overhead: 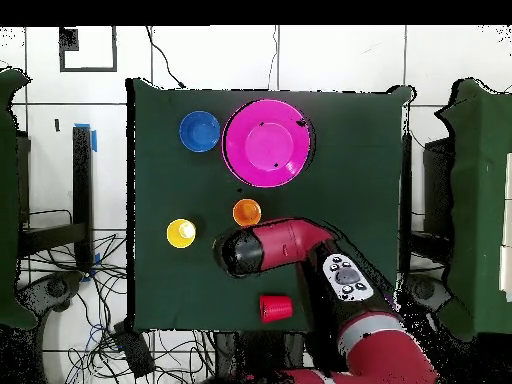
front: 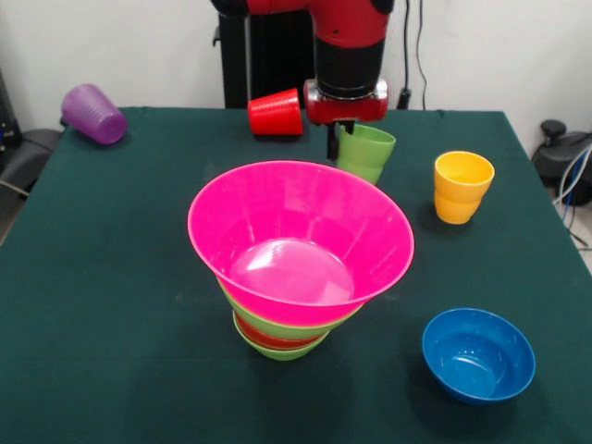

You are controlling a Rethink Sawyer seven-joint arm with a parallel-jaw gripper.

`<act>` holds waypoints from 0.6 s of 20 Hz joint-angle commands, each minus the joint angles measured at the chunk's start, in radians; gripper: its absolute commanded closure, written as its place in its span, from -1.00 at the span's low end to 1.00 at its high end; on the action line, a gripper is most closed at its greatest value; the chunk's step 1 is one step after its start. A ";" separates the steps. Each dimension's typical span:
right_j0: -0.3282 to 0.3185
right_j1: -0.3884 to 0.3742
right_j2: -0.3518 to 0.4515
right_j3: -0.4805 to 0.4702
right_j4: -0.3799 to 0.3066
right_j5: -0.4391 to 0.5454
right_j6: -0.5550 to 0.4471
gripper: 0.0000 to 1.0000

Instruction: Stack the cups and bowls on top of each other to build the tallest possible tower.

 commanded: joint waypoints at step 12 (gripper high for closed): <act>-0.070 -0.228 0.216 -0.029 0.259 0.536 -0.117 1.00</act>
